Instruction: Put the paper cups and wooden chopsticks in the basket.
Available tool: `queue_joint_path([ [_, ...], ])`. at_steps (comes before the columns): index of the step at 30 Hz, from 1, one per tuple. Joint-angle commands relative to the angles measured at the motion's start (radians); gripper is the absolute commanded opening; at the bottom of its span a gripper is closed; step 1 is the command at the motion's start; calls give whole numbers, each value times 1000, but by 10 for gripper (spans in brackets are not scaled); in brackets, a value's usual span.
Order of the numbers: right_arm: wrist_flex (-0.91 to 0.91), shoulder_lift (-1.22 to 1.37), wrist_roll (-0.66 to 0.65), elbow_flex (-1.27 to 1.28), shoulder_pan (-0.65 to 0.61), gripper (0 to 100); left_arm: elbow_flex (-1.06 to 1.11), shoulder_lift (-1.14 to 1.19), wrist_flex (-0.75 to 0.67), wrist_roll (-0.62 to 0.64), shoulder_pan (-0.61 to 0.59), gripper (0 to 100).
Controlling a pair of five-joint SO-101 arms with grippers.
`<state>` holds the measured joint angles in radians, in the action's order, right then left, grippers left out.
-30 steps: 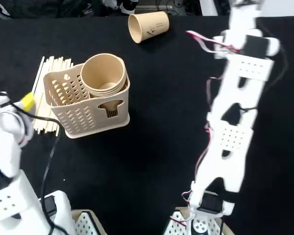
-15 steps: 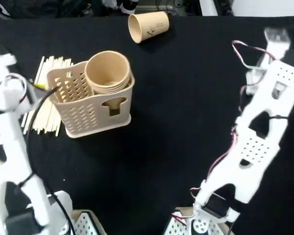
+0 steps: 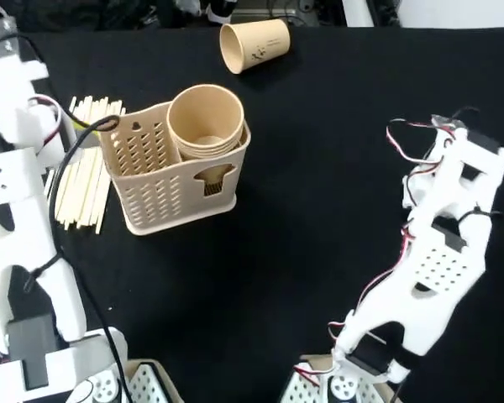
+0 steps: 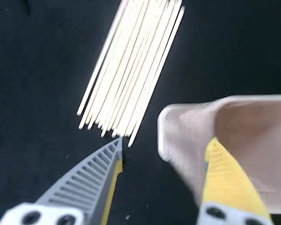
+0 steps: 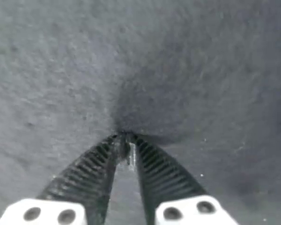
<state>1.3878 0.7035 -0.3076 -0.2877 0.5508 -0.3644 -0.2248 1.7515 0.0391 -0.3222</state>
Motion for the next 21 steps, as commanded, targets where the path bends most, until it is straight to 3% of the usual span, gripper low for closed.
queue_joint_path([
  [1,-51,-38,35,62,-34,11,-74,-6,9,5,5,278],
  [8,-120,-134,199,166,-150,11,41,-40,8,78,116,278],
  [11,-172,-173,195,231,-229,11,134,-17,-6,91,125,270],
  [17,-249,-208,176,297,-236,11,355,46,-167,95,105,104],
  [21,-255,-219,176,314,-236,11,375,49,-199,95,173,29],
])
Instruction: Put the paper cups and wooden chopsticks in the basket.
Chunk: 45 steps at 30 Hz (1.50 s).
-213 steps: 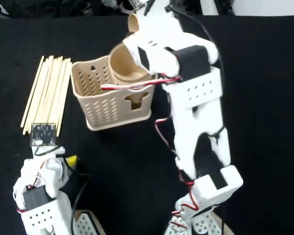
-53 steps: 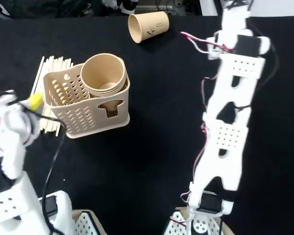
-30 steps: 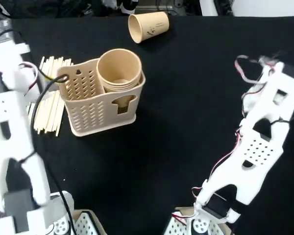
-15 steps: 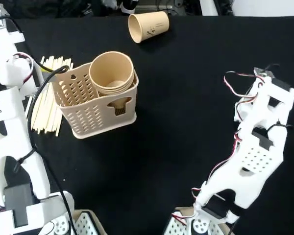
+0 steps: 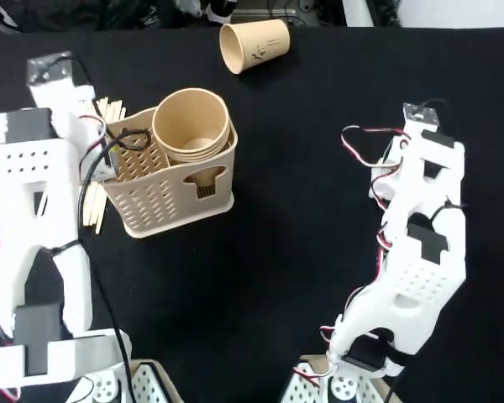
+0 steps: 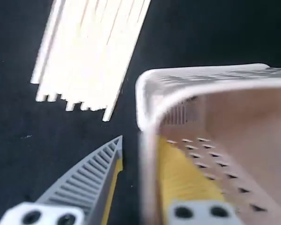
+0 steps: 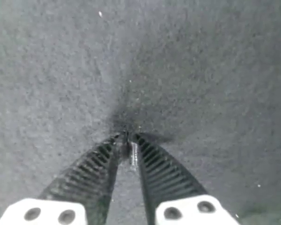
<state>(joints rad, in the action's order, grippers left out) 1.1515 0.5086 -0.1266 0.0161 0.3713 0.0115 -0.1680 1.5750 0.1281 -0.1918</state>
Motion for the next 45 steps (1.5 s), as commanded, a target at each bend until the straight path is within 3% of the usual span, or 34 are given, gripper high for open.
queue_joint_path([
  [1,-18,-24,-5,12,-57,11,-12,-8,-21,6,73,30],
  [7,-18,-24,-5,12,-43,11,-65,28,-29,75,196,29],
  [11,-18,-24,-5,12,-40,11,-77,71,-28,61,217,44],
  [14,-18,-24,-5,12,-40,11,-81,91,-20,-43,209,175],
  [17,-18,-22,-5,12,-41,11,-119,60,34,-51,163,344],
  [21,-18,-22,-5,12,-44,11,-288,2,112,-55,18,338],
  [26,-18,-22,-5,13,-46,11,-493,28,173,-176,-173,335],
  [34,-18,-22,-5,13,-48,11,-742,440,123,-290,-222,310],
  [45,-18,-22,-5,13,-44,11,-1397,1198,38,-327,-196,311],
])
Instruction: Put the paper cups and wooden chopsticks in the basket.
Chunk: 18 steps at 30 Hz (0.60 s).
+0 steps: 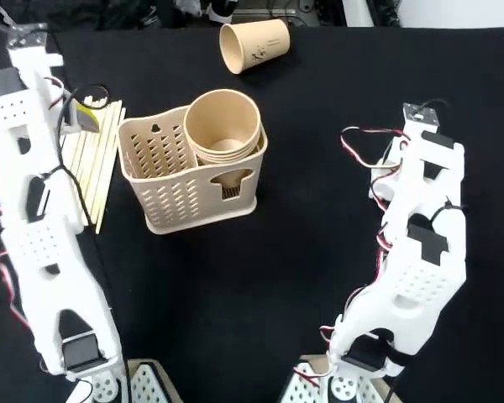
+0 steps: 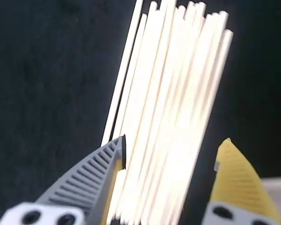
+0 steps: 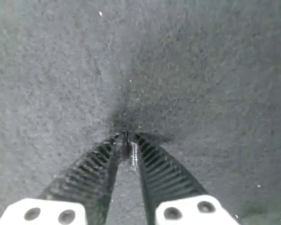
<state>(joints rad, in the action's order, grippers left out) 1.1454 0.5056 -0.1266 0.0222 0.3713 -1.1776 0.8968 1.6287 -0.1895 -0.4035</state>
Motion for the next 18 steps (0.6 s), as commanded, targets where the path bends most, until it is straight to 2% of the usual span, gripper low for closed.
queue_joint_path([
  [1,-12,-19,-5,7,-44,11,-255,199,-31,-9,18,311],
  [5,-12,-19,-5,7,-46,11,-406,413,-60,-9,19,307],
  [8,-12,-19,-5,7,-46,11,-487,474,-25,-9,13,289],
  [13,-12,-19,-5,7,-44,11,-481,468,-9,-18,12,167],
  [18,-12,-19,-5,7,-44,11,-484,451,81,-109,35,42],
])
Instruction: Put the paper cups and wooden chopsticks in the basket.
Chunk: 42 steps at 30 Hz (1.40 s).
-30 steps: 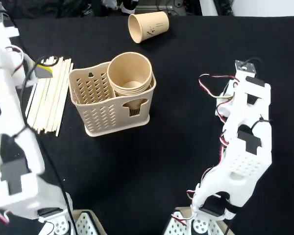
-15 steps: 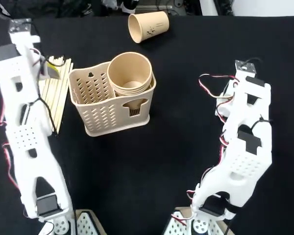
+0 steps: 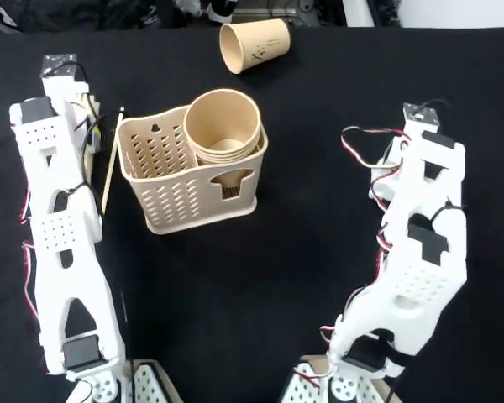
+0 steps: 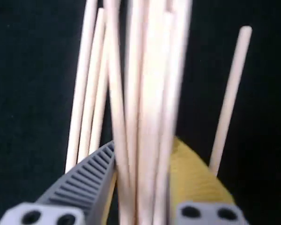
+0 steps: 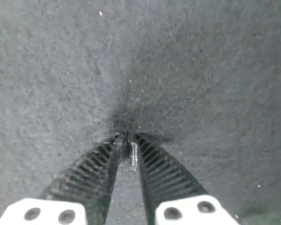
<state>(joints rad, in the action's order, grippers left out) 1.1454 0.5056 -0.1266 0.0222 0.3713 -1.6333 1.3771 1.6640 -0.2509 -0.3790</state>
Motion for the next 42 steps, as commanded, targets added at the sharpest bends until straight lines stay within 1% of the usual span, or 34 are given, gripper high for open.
queue_joint_path([
  [1,-12,-19,-5,7,-44,11,-28,-43,63,-54,12,28],
  [3,-12,-19,-5,7,-43,11,-28,-74,94,-52,12,29],
  [6,-12,-19,-5,7,-43,11,-27,-126,95,-41,8,29],
  [12,-12,-19,-5,7,-43,11,-19,-262,98,107,-7,29],
  [19,-12,-19,-5,7,-41,11,-18,-422,98,203,-4,28],
  [23,-12,-19,-5,7,-41,11,-27,-529,98,284,-1,28],
  [38,-12,-19,-5,7,-41,11,-24,-1014,95,451,61,28],
  [42,-12,-19,-5,7,-41,11,-18,-1125,95,471,116,28],
])
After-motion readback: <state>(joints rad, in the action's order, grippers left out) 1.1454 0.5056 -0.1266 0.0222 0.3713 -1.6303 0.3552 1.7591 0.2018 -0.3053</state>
